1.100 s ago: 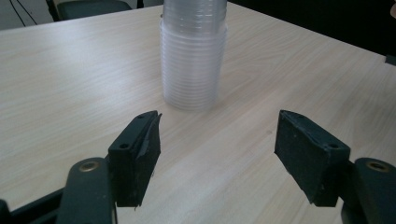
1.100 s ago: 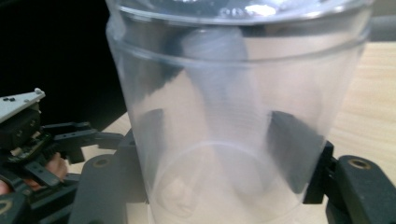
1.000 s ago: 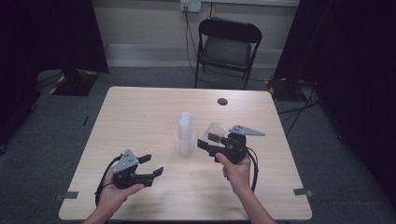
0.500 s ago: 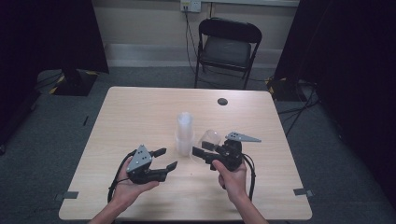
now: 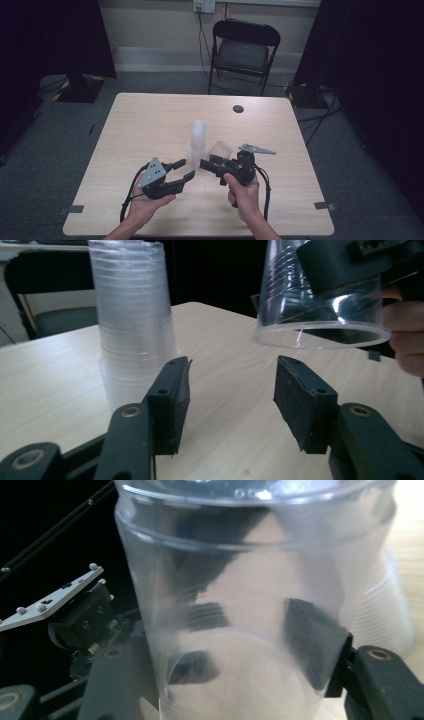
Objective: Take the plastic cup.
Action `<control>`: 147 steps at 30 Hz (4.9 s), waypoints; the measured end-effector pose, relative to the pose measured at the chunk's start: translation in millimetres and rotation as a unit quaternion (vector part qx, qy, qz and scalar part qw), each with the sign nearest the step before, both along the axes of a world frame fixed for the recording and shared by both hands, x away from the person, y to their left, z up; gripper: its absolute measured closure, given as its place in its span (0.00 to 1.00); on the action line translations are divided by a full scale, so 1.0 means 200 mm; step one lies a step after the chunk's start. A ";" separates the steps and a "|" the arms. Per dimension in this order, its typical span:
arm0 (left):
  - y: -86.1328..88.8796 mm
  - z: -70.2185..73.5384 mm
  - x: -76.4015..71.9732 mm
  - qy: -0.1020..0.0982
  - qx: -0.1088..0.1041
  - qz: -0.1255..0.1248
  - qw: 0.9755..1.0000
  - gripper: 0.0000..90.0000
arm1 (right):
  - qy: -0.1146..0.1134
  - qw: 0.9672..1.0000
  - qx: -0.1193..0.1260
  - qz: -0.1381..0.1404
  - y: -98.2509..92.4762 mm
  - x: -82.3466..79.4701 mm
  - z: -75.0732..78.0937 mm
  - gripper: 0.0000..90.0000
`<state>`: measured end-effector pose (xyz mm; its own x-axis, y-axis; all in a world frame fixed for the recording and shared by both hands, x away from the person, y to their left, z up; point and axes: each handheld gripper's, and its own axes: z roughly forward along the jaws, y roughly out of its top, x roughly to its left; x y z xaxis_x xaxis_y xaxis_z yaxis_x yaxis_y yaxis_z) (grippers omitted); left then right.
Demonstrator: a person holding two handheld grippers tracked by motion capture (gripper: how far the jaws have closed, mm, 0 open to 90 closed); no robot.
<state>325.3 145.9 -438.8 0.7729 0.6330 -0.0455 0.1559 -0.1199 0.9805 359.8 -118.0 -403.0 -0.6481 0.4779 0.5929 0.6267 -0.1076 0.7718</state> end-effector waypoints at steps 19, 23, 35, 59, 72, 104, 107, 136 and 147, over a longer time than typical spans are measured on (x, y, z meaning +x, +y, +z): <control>-0.11 0.01 0.00 -0.074 0.011 -0.007 0.997 0.78 | 0.044 0.999 0.024 0.020 0.05 0.01 0.00 0.44; -0.11 0.02 0.00 -0.084 0.005 0.003 0.996 0.81 | 0.050 0.998 0.023 0.028 0.08 0.01 -0.01 0.44; -0.11 0.00 0.00 -0.093 -0.004 0.022 0.995 0.81 | 0.081 0.995 0.039 0.037 0.12 0.02 -0.03 0.45; -0.09 -0.02 0.00 -0.056 -0.027 0.006 0.998 0.95 | 0.046 0.999 0.017 0.022 0.12 0.02 -0.03 0.18; -0.03 -0.01 0.02 0.023 -0.027 -0.019 0.999 0.94 | 0.018 1.000 0.005 -0.007 0.03 0.04 0.00 0.18; 0.04 0.04 0.06 0.176 0.058 -0.090 0.979 0.96 | -0.084 0.990 -0.112 -0.034 -0.16 -0.03 -0.02 0.18; 0.04 0.05 0.06 0.189 0.060 -0.100 0.975 0.96 | -0.091 0.989 -0.115 -0.014 -0.16 -0.04 -0.02 0.18; 0.03 0.03 0.13 0.290 0.113 -0.159 0.937 0.97 | -0.272 0.883 -0.320 0.208 0.12 -0.19 -0.02 0.19; 0.01 0.02 0.16 0.316 0.112 -0.172 0.926 0.97 | -0.308 0.848 -0.370 0.220 0.17 -0.23 -0.07 0.15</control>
